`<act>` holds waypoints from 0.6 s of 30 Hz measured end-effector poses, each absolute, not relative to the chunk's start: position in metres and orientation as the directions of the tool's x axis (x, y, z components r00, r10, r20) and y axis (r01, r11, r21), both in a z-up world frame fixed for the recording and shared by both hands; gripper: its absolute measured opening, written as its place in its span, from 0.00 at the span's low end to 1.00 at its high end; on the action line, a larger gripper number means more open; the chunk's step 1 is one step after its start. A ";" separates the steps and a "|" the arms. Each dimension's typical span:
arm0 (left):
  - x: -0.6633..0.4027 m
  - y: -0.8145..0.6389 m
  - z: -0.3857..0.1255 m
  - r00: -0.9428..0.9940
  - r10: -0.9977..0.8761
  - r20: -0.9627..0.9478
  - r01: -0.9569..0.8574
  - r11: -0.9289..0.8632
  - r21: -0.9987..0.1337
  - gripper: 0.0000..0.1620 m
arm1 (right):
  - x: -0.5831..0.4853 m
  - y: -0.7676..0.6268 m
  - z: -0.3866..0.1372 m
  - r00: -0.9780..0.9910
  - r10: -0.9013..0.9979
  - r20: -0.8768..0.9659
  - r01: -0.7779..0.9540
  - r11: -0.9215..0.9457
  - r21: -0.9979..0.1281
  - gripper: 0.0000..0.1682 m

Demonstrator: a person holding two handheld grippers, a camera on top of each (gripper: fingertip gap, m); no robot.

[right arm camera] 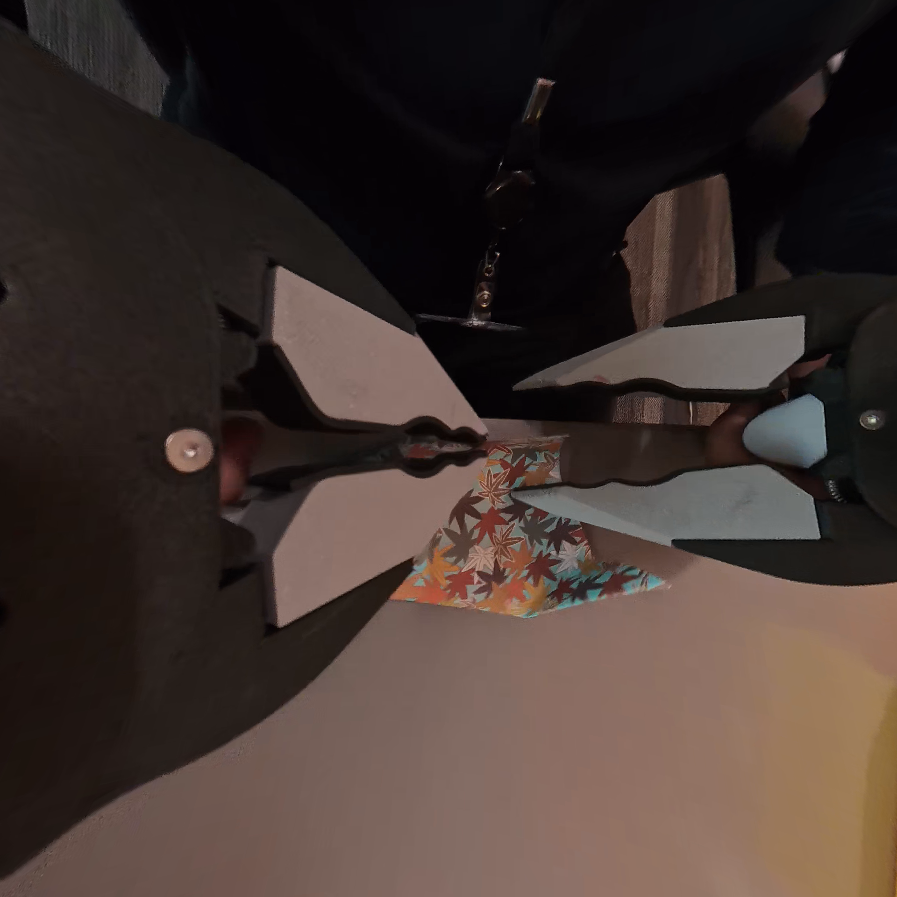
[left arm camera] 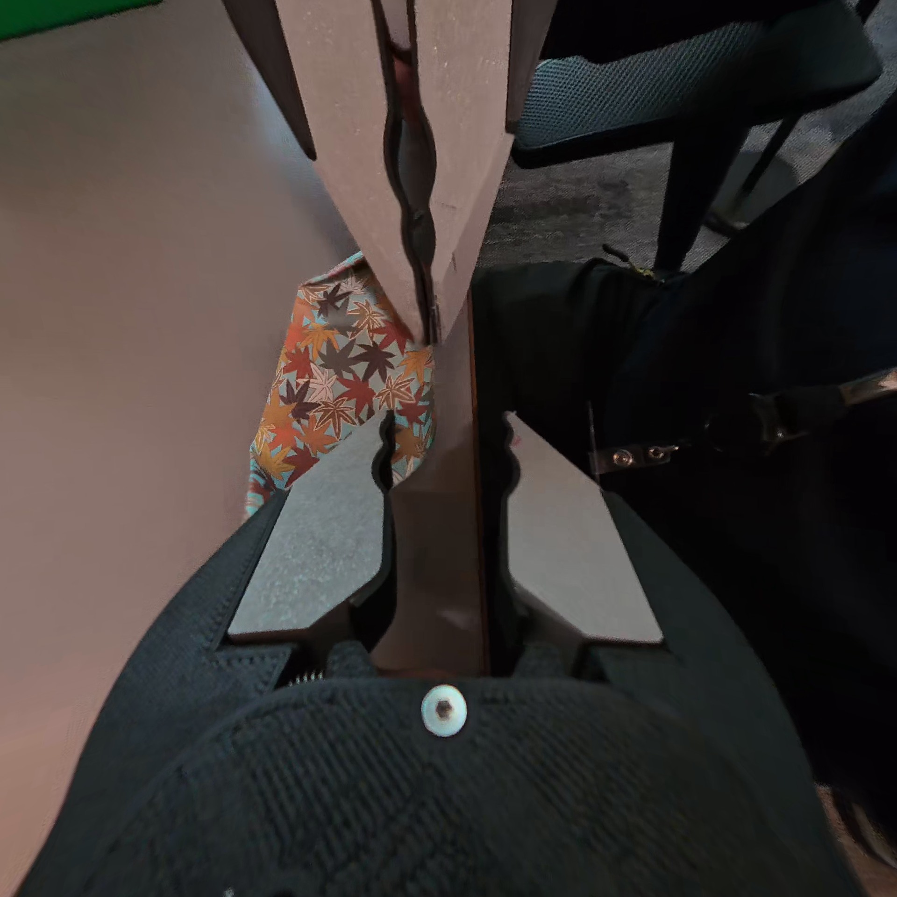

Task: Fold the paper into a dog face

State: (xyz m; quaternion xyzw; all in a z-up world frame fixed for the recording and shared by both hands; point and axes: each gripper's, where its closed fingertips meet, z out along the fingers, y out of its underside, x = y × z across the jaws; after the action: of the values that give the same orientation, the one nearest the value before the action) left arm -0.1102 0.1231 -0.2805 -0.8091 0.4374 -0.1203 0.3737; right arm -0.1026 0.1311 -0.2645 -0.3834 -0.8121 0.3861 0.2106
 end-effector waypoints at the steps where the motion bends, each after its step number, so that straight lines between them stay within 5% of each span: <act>1: -0.110 0.124 -0.280 0.595 -0.797 -0.102 -0.599 -0.356 -0.717 0.24 | -0.102 0.133 -0.265 -0.607 0.795 0.003 0.486 0.374 -0.790 0.00; 18: -0.112 0.134 -0.274 0.626 -0.757 0.189 -0.419 -0.530 -0.738 0.15 | -0.113 0.160 -0.259 -0.309 0.822 -0.478 0.736 -0.112 -0.668 0.00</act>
State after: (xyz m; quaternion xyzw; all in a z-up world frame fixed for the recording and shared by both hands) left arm -0.1121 0.1342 -0.2741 -0.8372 0.3510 -0.2530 0.3344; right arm -0.1132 0.1599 -0.2586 -0.5860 -0.6647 0.4611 0.0471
